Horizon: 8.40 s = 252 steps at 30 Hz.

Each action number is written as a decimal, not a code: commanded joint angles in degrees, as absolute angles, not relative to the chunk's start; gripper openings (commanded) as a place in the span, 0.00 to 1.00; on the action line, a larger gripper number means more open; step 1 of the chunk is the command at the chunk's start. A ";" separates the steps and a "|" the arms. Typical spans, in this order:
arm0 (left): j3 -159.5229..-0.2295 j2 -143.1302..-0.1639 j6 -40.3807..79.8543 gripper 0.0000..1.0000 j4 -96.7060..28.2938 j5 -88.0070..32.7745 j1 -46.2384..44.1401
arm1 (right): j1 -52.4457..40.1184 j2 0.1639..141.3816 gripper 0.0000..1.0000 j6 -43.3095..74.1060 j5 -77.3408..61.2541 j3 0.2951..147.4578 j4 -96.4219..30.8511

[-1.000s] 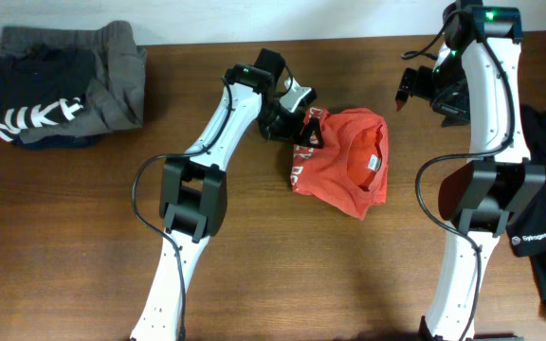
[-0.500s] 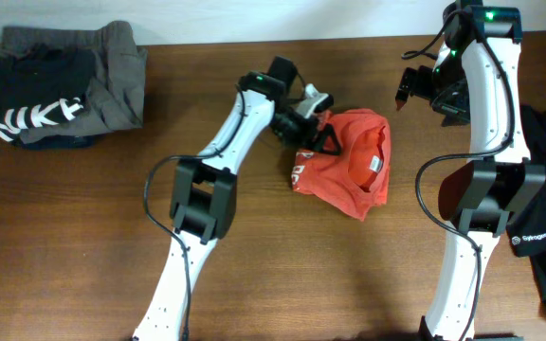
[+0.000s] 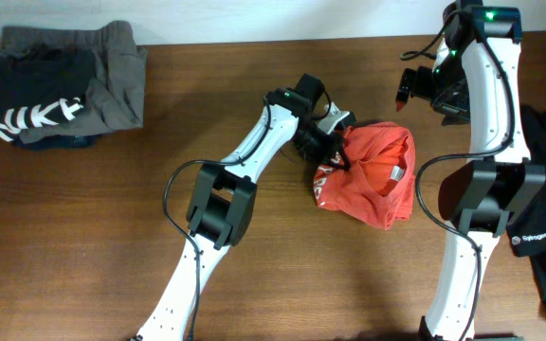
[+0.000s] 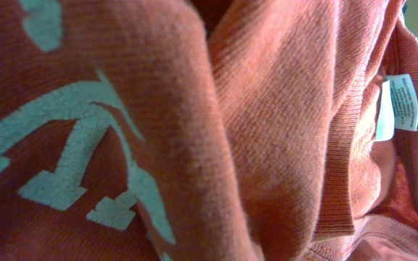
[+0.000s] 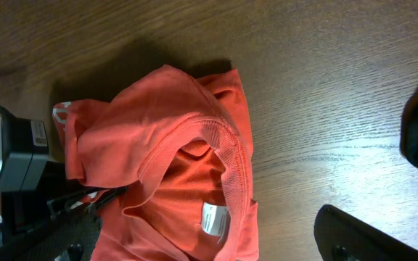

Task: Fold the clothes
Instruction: 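Lift the red bundle with the left gripper and carry it up-left, then move the held bundle onto the dark clothes stack at top left, then lower the bundle onto the stack and open the left gripper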

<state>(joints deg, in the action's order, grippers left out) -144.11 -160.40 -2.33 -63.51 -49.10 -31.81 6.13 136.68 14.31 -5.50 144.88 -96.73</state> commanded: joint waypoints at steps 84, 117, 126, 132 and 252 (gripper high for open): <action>-174.52 -151.48 -6.94 0.00 -50.09 -42.13 18.28 | 5.98 136.14 0.99 13.76 -5.41 140.51 -97.34; -166.60 -153.03 7.75 0.35 -51.55 -19.03 28.88 | 5.98 136.14 0.99 13.93 -6.92 140.51 -97.34; -162.47 -152.75 9.10 0.99 -55.27 -20.32 28.95 | 5.98 136.14 0.99 13.93 -6.90 140.51 -97.34; -162.47 -149.73 22.65 0.99 -59.27 -20.05 29.28 | 5.98 136.14 0.99 13.93 -6.92 140.51 -97.34; -139.04 -128.03 15.77 0.90 -53.19 -34.59 28.18 | 5.98 136.14 0.99 13.96 -7.11 140.51 -96.44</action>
<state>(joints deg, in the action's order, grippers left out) -138.91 -130.15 16.91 -56.21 -30.63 28.36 6.13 136.68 13.72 -6.79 140.59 -96.51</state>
